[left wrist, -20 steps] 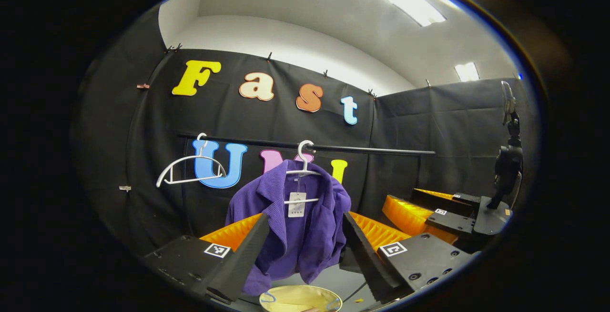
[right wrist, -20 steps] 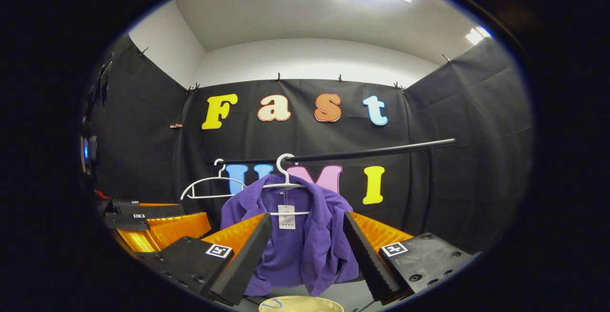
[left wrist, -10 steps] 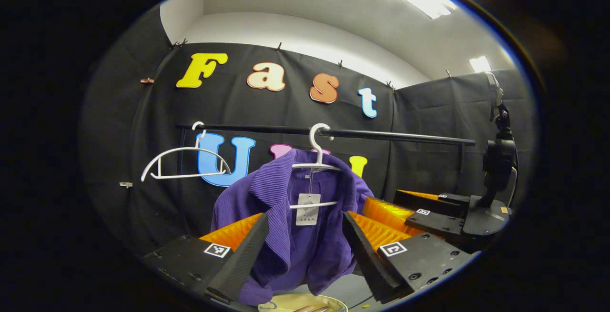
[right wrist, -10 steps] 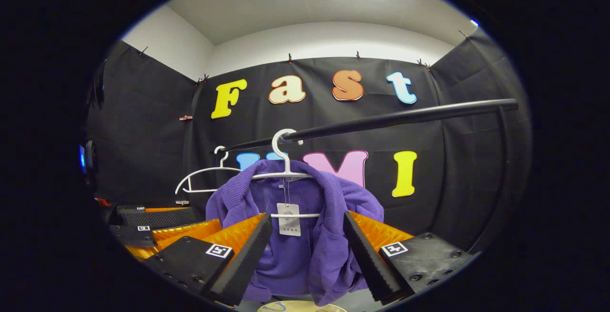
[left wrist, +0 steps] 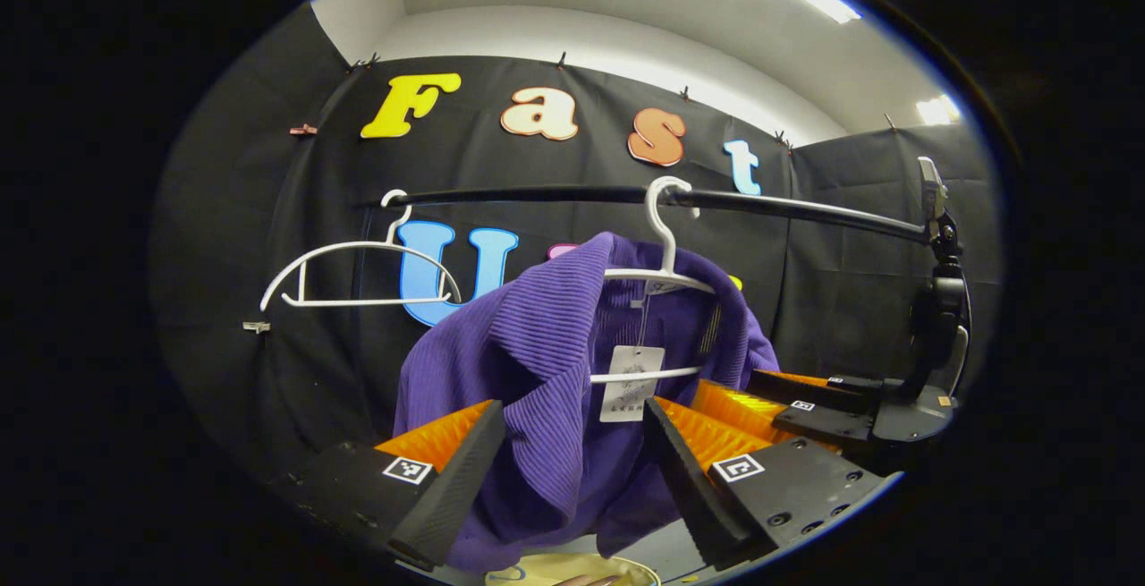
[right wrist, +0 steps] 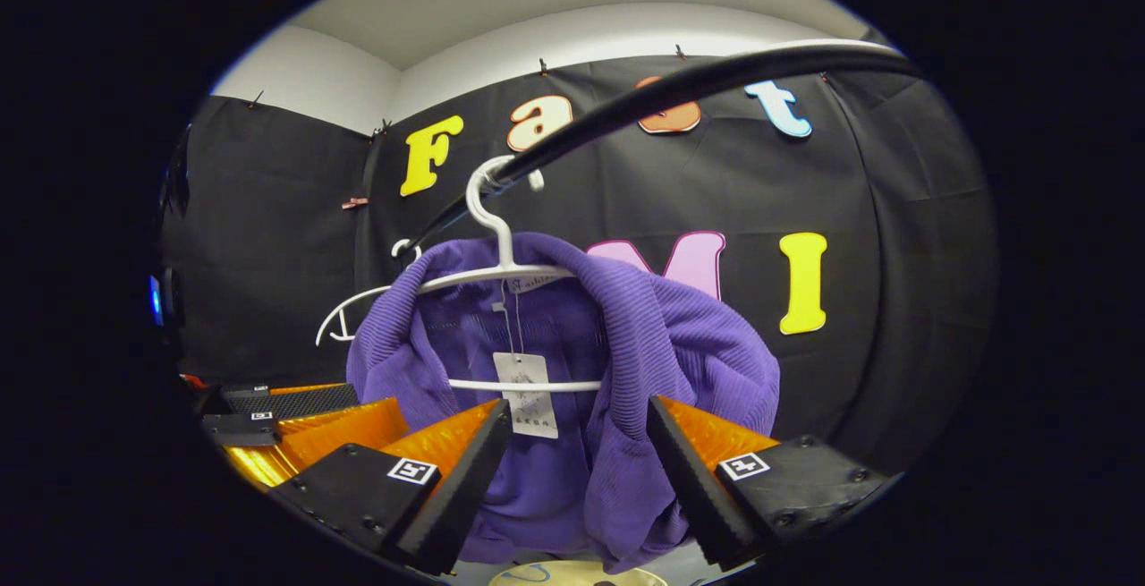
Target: Grasp the clothes on the hanger with both hands and then place them into the laundry hamper below.
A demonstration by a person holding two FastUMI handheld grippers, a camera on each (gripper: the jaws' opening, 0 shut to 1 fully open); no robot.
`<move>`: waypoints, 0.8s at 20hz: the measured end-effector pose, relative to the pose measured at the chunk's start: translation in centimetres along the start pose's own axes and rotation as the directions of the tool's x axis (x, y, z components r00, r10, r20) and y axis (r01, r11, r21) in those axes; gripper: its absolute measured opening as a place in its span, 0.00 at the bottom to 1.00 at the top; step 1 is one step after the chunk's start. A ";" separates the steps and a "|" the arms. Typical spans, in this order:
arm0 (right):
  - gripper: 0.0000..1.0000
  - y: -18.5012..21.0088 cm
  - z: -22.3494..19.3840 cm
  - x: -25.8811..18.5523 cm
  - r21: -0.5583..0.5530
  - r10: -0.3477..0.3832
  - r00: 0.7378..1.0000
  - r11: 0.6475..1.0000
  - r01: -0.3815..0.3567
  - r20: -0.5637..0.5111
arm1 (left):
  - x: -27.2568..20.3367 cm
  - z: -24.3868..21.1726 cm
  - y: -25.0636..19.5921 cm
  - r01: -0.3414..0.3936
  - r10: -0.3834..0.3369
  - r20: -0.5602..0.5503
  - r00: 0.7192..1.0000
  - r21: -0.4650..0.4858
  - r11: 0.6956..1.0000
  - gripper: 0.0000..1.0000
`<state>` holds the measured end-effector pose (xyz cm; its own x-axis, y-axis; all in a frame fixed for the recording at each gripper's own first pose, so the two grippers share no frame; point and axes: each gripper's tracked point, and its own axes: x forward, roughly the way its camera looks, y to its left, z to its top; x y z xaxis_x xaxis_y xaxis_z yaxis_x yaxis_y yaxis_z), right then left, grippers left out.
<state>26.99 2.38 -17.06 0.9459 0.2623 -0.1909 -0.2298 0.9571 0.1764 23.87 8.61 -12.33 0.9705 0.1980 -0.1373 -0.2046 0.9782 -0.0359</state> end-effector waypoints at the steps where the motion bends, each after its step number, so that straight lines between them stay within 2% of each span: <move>1: 0.98 -0.4 -0.5 0.5 0.004 -0.002 1.000 1.000 0.002 -0.011 | 0.6 -0.4 0.1 -0.007 0.006 -0.011 1.000 -0.004 1.000 0.98; 8: 0.98 -3.7 -3.2 2.5 0.011 -0.061 0.995 0.998 0.062 -0.079 | 4.1 -2.9 0.5 -0.048 0.047 -0.054 0.997 -0.008 0.999 0.98; 14: 0.97 -2.8 -4.8 4.9 0.035 -0.002 0.995 0.999 0.006 -0.103 | 6.5 -3.5 0.9 -0.096 0.095 -0.032 0.995 -0.018 0.995 0.98; 15: 0.93 -3.1 -4.8 5.3 0.033 -0.004 0.995 0.999 0.007 -0.100 | 6.8 -3.5 1.0 -0.102 0.101 -0.029 0.994 -0.013 0.995 0.98; 16: 0.85 -3.2 -4.8 5.7 0.032 -0.005 0.995 0.999 0.008 -0.098 | 7.1 -3.6 1.0 -0.102 0.101 -0.027 0.994 -0.009 0.995 0.96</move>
<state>32.05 1.37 -23.41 0.9202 0.2683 -0.2850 -0.2145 0.9547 0.2061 30.11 10.79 -16.89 0.9410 0.2944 -0.1670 -0.3035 0.9523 -0.0311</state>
